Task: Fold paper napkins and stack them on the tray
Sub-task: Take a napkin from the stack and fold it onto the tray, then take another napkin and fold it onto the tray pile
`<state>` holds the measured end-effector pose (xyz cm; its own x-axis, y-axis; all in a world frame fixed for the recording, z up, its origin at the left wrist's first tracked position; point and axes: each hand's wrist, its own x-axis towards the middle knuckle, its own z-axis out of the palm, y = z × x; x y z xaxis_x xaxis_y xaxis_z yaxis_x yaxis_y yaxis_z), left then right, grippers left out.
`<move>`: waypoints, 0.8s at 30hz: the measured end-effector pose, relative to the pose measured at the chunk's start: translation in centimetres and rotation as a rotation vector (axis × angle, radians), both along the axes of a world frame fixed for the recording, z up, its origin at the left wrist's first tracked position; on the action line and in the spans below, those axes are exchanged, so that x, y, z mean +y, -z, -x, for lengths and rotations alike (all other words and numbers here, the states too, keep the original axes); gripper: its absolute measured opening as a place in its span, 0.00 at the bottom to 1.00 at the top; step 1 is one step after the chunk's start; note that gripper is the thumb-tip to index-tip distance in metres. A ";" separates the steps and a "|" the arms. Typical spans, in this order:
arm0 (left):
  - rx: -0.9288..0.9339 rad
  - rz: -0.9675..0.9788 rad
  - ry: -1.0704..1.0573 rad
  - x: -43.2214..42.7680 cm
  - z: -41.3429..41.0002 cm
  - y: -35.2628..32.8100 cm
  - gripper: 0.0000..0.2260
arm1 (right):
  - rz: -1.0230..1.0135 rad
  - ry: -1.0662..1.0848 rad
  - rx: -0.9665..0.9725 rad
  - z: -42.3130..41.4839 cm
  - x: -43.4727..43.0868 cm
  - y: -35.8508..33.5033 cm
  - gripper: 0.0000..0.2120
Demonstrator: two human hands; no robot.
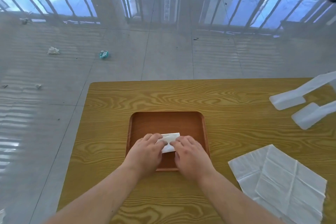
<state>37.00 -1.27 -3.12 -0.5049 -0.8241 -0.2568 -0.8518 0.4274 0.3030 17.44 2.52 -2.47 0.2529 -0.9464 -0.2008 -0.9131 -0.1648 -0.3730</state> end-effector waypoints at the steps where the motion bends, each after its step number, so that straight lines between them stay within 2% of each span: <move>1: -0.066 -0.004 0.047 0.2 0.2 0.2 0.19 | -0.042 -0.035 0.042 0.1 0.4 0.4 0.21; 3: -0.161 -0.007 0.077 0.3 0.5 0.1 0.19 | -0.109 -0.053 0.089 0.3 0.9 0.8 0.21; 5: -0.199 0.019 0.082 0.1 1.3 -0.4 0.19 | -0.110 -0.011 0.042 1.2 1.5 0.6 0.23; 9: -0.154 0.072 0.101 -0.3 6.3 -1.9 0.20 | 0.010 0.255 -0.052 6.4 4.3 -0.8 0.25; 12: -0.096 0.018 0.183 0.2 13.3 -3.0 0.21 | 0.037 0.459 -0.015 12.6 8.3 -1.6 0.25; 16: -0.057 -0.147 0.234 2.4 22.8 -3.0 0.20 | -0.002 0.641 0.047 20.5 13.9 -1.6 0.26; 19: 0.012 -0.366 0.070 4.2 28.8 -2.2 0.21 | -0.066 0.761 0.065 25.4 17.3 -1.3 0.29; 21: 0.053 -0.477 -0.072 5.2 32.2 -1.3 0.25 | -0.090 0.803 0.070 28.0 19.2 -0.9 0.30; 24: 0.041 -0.525 -0.192 5.9 35.6 0.0 0.28 | -0.139 0.799 0.054 30.5 21.0 -0.2 0.31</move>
